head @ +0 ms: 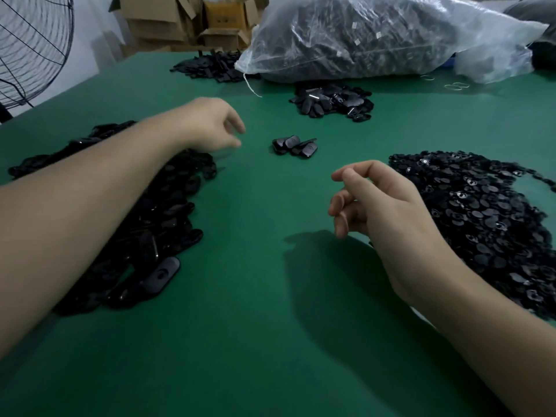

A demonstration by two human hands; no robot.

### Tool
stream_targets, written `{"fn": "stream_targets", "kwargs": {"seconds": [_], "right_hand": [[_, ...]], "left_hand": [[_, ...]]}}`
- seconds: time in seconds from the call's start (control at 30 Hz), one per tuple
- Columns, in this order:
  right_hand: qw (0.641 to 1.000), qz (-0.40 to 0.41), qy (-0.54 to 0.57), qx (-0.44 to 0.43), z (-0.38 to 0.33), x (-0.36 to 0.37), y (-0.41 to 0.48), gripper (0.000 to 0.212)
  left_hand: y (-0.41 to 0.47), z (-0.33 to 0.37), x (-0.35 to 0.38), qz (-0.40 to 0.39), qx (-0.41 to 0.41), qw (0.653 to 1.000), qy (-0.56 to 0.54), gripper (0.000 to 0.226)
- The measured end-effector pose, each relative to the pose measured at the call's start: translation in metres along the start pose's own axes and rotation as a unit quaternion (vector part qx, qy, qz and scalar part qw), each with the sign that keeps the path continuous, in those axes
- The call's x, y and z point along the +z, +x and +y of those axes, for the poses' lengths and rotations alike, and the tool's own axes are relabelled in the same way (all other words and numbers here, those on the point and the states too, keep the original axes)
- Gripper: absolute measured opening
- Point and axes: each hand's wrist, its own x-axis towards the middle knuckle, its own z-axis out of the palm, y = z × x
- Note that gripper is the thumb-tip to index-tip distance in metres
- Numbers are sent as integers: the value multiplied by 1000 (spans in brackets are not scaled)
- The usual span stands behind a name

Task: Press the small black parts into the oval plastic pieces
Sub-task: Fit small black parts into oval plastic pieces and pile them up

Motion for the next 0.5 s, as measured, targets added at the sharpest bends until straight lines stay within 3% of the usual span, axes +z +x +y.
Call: {"fn": "stream_targets", "kwargs": {"seconds": [0.17, 0.5], "right_hand": [[999, 24, -13, -19, 2, -2, 2, 17], [994, 79, -34, -65, -1, -18, 12, 16]], "left_hand": [[-29, -15, -3, -41, 1, 985, 170, 54], [-35, -36, 9, 4, 55, 981, 186, 31]]}}
